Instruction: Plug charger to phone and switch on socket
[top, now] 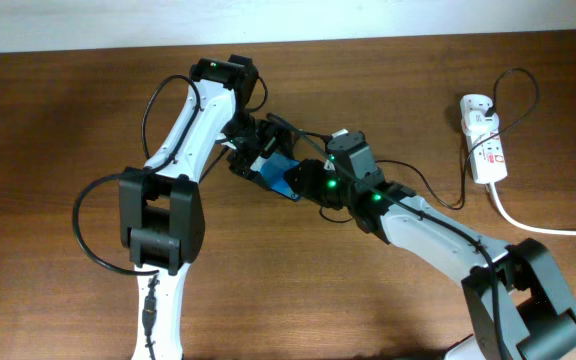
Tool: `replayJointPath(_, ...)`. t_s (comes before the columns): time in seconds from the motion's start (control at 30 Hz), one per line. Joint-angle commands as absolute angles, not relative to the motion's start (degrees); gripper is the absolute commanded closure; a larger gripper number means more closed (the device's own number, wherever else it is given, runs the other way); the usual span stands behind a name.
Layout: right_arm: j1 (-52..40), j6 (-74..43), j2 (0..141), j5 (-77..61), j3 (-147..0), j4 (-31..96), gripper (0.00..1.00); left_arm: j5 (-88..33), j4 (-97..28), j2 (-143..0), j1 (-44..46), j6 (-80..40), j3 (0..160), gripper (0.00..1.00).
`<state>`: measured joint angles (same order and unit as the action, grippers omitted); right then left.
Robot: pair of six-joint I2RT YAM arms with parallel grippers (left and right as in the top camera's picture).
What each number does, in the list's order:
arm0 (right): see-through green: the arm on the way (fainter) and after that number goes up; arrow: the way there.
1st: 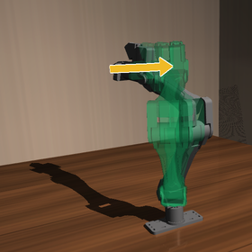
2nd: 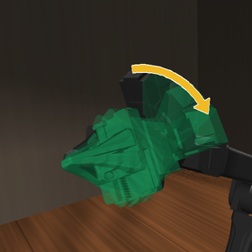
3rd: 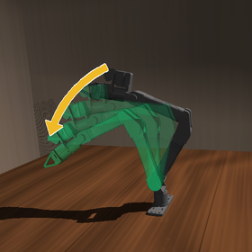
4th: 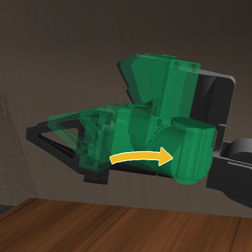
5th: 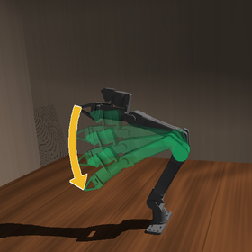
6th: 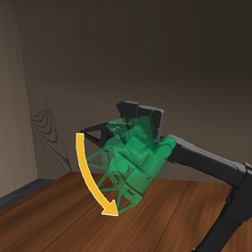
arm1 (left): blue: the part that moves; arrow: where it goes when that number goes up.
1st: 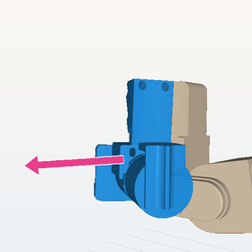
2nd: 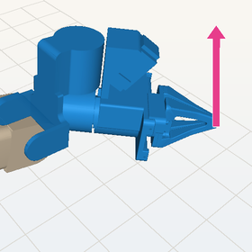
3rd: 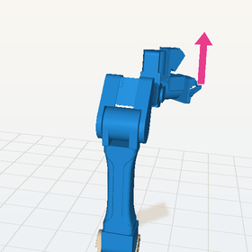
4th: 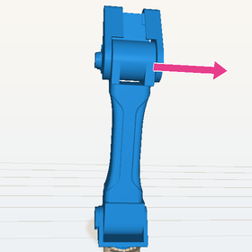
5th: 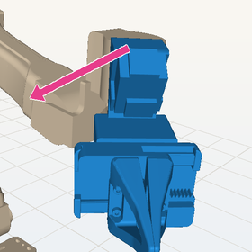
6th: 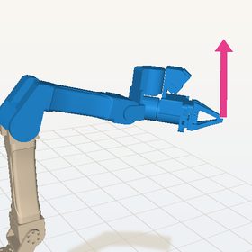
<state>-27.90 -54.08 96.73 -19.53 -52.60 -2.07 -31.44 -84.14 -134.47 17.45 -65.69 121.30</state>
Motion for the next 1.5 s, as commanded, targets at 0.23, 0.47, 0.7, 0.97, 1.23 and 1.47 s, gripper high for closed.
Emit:
replayJointPath(0.23,-28.6,-55.0,97.2,-19.9,-53.5,-3.9,0.72,-32.1,-84.2,-132.3,17.5,-66.6,122.4,1.00)
replayJointPath(0.47,-28.5,-55.0,97.2,-20.6,-53.5,-3.7,0.96,-32.1,-84.2,-132.3,17.5,-66.6,122.4,1.00)
replayJointPath(0.7,-25.8,-53.8,96.9,-22.3,-53.5,-1.9,0.96,-32.1,-84.2,-132.3,16.5,-65.9,122.4,1.00)
replayJointPath(0.97,-13.1,-48.3,85.0,-23.1,-53.5,5.1,0.96,-57.2,-64.4,-132.3,13.0,-19.6,122.4,0.92)
replayJointPath(1.23,-8.4,-71.0,76.8,-10.8,-53.5,-9.3,0.96,-81.9,-42.7,-132.3,11.5,-38.8,122.4,0.61)
replayJointPath(1.47,-18.4,-82.8,81.5,10.7,-53.5,-22.5,0.96,-77.4,-24.2,-132.3,12.2,-57.8,122.4,0.64)
